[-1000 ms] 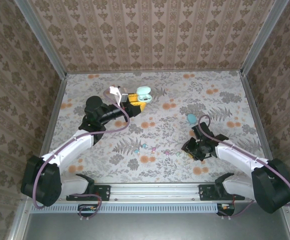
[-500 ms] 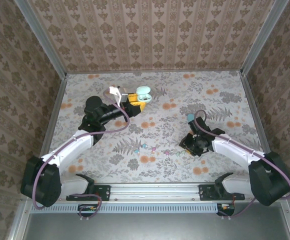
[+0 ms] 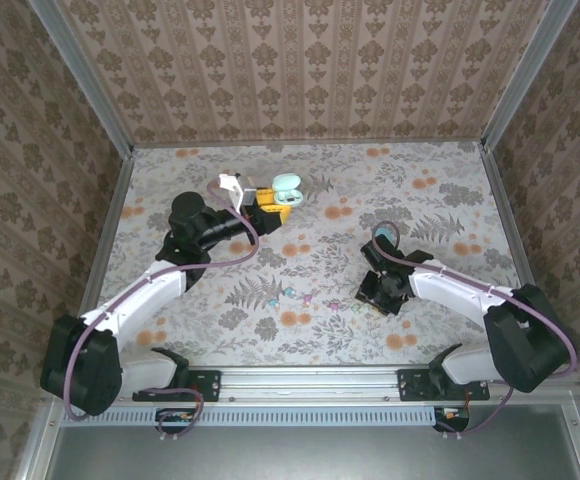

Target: Insert the wireless bluetooth earbuds into the charging case

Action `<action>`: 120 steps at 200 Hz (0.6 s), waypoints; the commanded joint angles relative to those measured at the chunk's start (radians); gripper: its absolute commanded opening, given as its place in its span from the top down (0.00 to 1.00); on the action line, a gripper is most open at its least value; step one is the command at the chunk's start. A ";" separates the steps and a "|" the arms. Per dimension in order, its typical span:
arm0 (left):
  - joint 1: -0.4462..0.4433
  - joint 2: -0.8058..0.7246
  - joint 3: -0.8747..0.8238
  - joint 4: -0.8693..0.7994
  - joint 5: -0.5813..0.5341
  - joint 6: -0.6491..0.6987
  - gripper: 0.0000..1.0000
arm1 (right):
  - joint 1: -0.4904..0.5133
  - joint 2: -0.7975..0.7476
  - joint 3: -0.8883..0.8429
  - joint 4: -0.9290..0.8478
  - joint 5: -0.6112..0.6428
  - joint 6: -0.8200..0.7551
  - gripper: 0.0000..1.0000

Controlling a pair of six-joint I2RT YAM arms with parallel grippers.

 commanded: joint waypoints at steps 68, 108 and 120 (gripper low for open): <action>0.009 -0.041 -0.003 -0.005 -0.007 0.030 0.72 | 0.018 0.104 0.076 -0.013 0.033 -0.005 0.65; 0.012 -0.048 -0.009 -0.009 -0.012 0.032 0.71 | 0.027 0.143 0.113 -0.049 0.046 -0.037 0.70; 0.014 -0.049 -0.009 -0.010 -0.012 0.031 0.71 | 0.030 0.154 0.120 -0.063 0.054 -0.045 0.71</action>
